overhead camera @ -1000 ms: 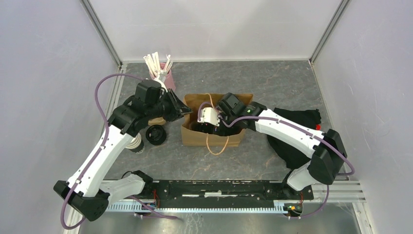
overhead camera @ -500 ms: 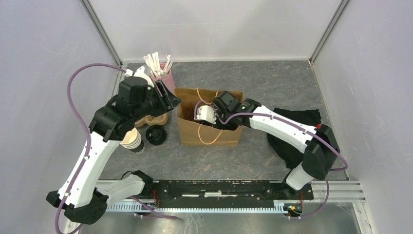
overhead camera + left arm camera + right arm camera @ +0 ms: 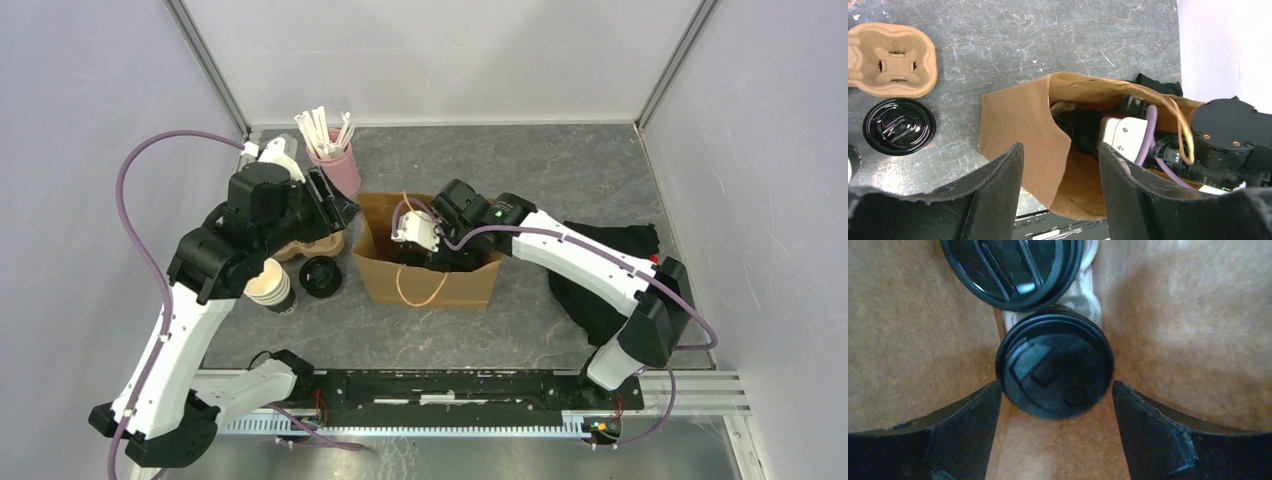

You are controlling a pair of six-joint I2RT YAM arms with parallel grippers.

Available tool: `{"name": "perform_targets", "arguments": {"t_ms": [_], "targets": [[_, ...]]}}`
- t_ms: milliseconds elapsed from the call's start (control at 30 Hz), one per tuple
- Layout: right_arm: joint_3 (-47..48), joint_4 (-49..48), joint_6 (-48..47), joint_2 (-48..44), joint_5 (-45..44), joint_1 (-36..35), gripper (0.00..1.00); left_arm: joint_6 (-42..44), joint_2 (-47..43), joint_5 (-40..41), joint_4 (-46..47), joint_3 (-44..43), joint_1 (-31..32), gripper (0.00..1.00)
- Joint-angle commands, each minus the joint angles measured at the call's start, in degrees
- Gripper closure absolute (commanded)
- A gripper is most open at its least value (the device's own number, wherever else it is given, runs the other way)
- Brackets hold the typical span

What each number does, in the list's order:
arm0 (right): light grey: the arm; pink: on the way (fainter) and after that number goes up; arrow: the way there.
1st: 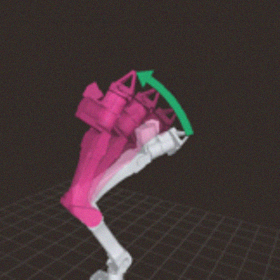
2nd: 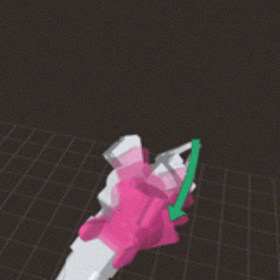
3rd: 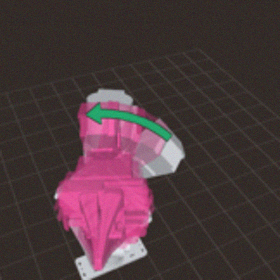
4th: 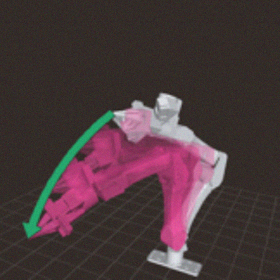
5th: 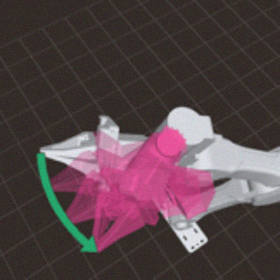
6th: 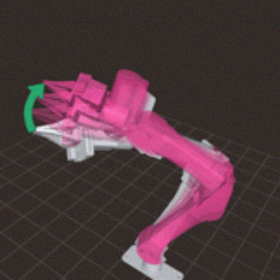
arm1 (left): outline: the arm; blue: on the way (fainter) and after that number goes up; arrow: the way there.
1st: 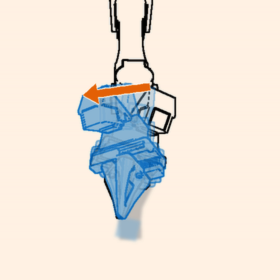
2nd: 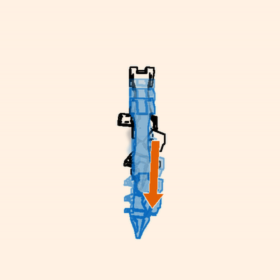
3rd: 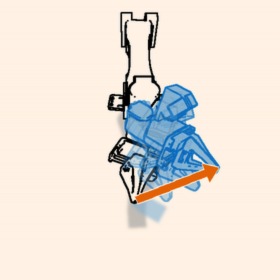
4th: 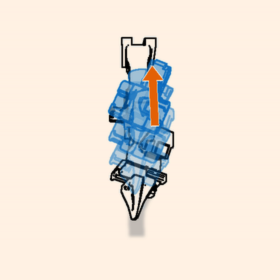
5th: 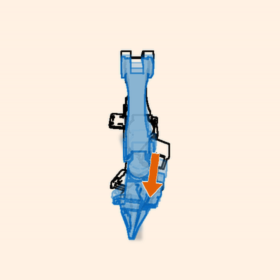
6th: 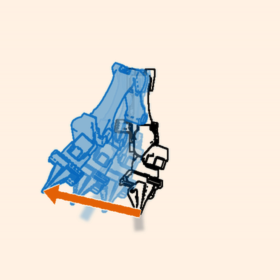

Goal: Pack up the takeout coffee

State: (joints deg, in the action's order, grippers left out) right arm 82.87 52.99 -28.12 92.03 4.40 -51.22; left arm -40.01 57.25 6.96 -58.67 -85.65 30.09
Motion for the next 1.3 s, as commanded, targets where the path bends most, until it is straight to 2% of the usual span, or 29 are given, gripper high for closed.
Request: {"name": "perform_targets", "arguments": {"t_ms": [0, 600, 767, 900, 1067, 1167, 1267], "targets": [[4.5, 2.11, 2.75, -3.27, -0.29, -1.18, 0.02, 2.54, -1.5, 0.26, 0.69, -0.01, 0.07, 0.37], [13.09, -1.82, 16.65, -12.94, 3.16, -2.13, 0.02, 4.59, -1.29, 1.71, 2.86, -1.84, 0.06, 0.37], [14.74, -5.97, 22.3, -16.92, 3.54, -2.13, 0.02, 5.5, 3.6, 7.39, 3.38, -5.9, 0.06, 0.27], [18.88, -8.39, 28.82, -19.65, -0.8, -2.07, 0.02, 7.48, 11.77, 11.2, 1.51, -14.56, -1.32, 0.24], [24.6, -9.0, 34.34, -21.13, -9.06, -2.13, 0.02, 10.3, 19.32, 11.82, 5.81, -17.63, -5.72, 0.25], [27.01, -8.36, 34.79, -21.96, -19.6, -2.12, 0.02, 11.84, 23.24, 14.98, 8.26, -17.12, -8.74, 0.27], [22.25, -9.07, 30.43, -25.31, -30.87, -2.14, 0.02, 13.11, 25.96, 13.85, 11.72, -15.26, -13.6, 0.31]]}}
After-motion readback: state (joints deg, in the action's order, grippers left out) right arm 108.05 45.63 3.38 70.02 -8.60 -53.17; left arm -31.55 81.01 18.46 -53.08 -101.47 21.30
